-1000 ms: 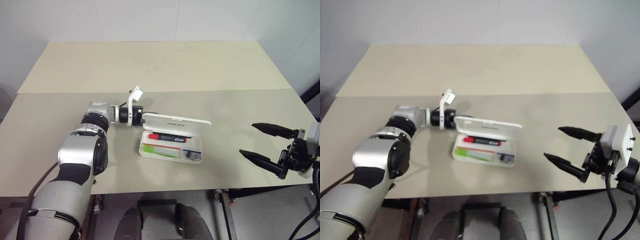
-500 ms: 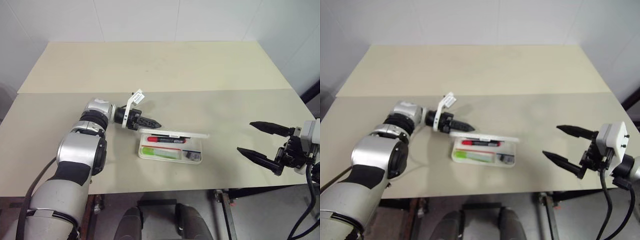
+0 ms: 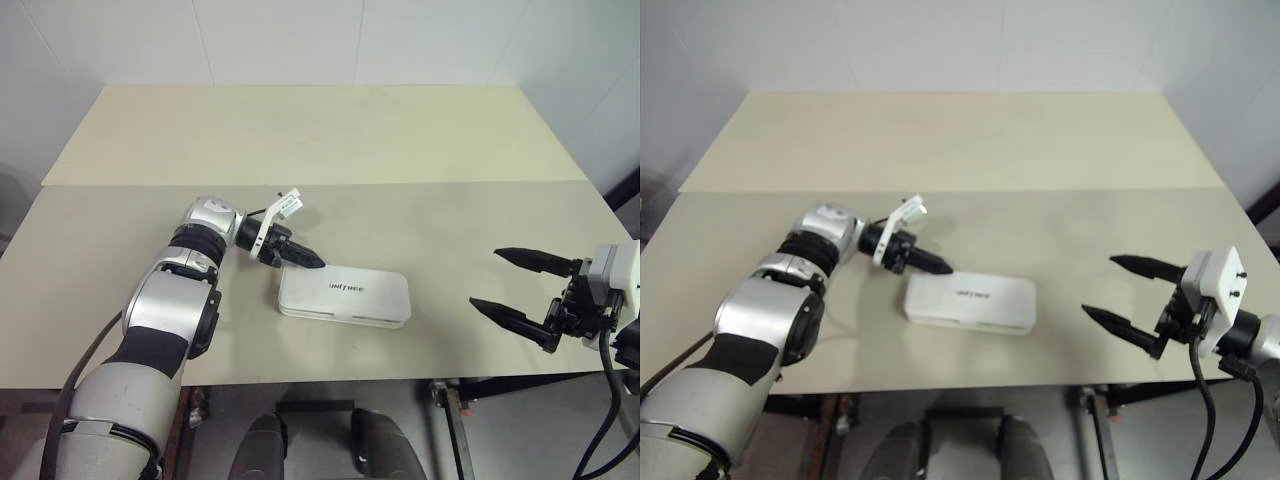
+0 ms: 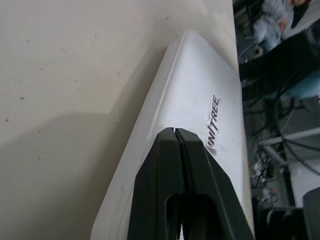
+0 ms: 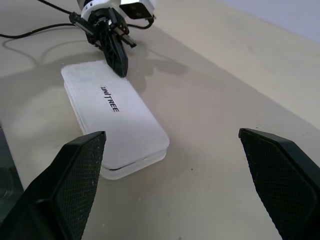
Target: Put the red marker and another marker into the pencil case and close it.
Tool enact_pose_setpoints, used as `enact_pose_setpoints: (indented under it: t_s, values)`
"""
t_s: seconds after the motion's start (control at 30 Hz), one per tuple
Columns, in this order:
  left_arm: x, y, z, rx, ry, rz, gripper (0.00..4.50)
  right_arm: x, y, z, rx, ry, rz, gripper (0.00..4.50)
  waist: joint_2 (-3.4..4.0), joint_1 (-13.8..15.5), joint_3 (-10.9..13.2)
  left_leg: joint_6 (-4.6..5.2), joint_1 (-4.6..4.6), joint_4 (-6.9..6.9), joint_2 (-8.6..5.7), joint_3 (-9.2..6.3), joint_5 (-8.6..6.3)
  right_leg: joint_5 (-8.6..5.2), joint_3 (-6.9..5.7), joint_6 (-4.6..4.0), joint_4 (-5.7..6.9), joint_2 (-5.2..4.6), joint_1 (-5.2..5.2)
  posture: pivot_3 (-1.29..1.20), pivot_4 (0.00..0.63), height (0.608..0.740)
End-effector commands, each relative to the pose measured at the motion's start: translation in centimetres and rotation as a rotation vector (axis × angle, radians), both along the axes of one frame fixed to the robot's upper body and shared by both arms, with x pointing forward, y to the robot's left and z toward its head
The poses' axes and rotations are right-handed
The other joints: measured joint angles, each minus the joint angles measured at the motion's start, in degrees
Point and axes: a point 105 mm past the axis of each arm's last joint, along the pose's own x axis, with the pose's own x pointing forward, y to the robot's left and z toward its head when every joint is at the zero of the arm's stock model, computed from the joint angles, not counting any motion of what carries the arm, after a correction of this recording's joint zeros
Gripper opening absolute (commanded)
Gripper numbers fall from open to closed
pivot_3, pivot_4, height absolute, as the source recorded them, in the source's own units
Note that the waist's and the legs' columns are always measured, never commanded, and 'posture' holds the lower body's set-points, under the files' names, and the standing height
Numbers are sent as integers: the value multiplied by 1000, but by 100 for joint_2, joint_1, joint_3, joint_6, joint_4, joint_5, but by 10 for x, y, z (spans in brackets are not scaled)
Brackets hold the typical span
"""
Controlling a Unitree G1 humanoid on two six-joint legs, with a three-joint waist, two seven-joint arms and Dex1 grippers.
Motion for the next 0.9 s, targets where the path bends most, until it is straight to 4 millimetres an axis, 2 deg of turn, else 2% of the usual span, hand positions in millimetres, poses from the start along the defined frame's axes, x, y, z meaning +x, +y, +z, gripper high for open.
enact_pose_setpoints:
  t_s: [0.03, 0.13, 0.23, 0.3, 0.33, 0.47, 0.63, 0.77, 0.9]
  values:
    - [-14, 2, -32, 90, 71, -64, 41, -13, 1, 1, -52, -5, 51, 4500, 7, 4, -10, 0, 1, 0, 0, 0, 0, 0, 0, 0, 0, 0, 1, 0, 150, 740]
    - [-18, 1, -45, 129, 68, -80, 41, -21, 0, -9, -100, 28, 88, 4500, 14, -3, -30, 4, 12, -2, 0, -1, -3, -5, -1, -1, -2, 0, 12, 0, 150, 740]
    - [-20, 3, -55, 169, 50, -93, 41, -19, -1, -9, -100, 17, 86, 4500, 24, -20, -47, 9, 48, -4, 0, 1, -7, -13, 1, -4, -20, 0, 55, 0, 150, 740]
    - [-21, 4, -61, 190, 39, -105, 41, -18, 0, -7, -99, 11, 88, 4500, 28, -37, -73, 16, 101, -12, 3, 2, -19, -68, -3, -83, -56, 0, 116, 0, 150, 740]
    - [-22, 5, -63, 202, 29, -111, 41, -18, 0, -7, -99, 9, 89, 4500, 27, -44, -78, 16, 105, -11, 4, 3, -19, -71, -3, -89, -60, 0, 124, 0, 150, 740]
    - [-23, 9, -72, 257, -10, -144, 41, -15, -1, -6, -102, 0, 87, 4500, 29, -104, -96, 24, 177, -12, 9, 3, -42, -64, -8, -88, -119, -2, 217, 0, 150, 740]
    - [-23, 11, -77, 283, -54, -166, 41, -13, -1, -4, -101, -7, 87, 4500, 34, -145, -141, 26, 199, -11, 11, 1, -75, -69, -22, -77, -165, -15, 277, 0, 150, 740]
    - [-14, 0, -60, 163, -103, -120, 41, -12, 0, -3, -101, -13, 88, 4500, 36, -142, -143, 27, 200, -12, 11, 0, -79, -73, -24, -76, -160, -15, 274, 0, 150, 740]
    - [7, -18, -10, -142, -198, 33, 41, -16, 3, -4, -83, -9, 131, 4500, 17, -134, -123, 31, 185, -6, 9, -1, -76, -71, -24, -76, -148, -16, 247, 0, 150, 740]
